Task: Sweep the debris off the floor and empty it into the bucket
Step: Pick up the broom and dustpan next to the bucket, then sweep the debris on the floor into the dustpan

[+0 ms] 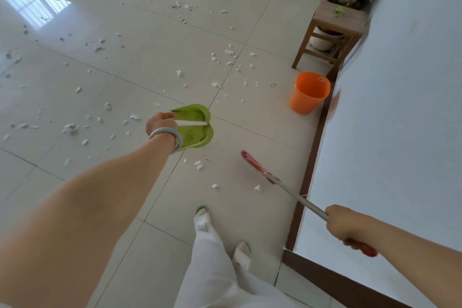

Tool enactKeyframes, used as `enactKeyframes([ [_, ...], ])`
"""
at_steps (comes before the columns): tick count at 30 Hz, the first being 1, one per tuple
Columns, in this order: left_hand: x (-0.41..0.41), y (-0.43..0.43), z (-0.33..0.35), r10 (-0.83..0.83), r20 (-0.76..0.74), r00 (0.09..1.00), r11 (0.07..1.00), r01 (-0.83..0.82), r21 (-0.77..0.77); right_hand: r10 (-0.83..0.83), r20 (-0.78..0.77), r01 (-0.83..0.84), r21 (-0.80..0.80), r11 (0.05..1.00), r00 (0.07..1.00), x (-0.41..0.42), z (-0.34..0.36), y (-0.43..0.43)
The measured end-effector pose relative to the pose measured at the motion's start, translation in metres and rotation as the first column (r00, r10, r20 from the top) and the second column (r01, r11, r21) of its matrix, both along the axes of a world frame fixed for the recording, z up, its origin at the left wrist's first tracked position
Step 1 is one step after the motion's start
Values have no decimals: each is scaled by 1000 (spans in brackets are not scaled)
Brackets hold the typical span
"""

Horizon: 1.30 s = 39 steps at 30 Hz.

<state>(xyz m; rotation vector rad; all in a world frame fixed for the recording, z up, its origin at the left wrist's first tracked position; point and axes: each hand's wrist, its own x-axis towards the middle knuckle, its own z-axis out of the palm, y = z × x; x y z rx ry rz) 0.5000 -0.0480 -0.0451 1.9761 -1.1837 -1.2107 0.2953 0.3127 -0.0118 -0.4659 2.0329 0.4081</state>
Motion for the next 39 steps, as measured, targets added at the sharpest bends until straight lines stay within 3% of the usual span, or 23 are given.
enactKeyframes([
  [4,26,11,9,-115,124,986,993,117,-8,-250,63,249,17,968,966,15,-26,-24],
  [9,69,5,7,-220,238,946,975,218,36,-616,104,611,79,787,781,34,-55,-57],
  [11,90,-5,4,-259,267,928,966,251,62,-683,122,675,104,731,721,53,-63,-80],
  [27,219,-141,3,-505,385,773,863,447,236,-734,454,791,95,604,505,255,-59,-374],
  [33,246,-185,-2,-530,395,751,848,469,246,-688,547,797,60,601,478,267,-61,-436],
  [39,244,-207,-1,-559,383,735,829,507,238,-698,552,809,69,583,456,230,-52,-423],
])
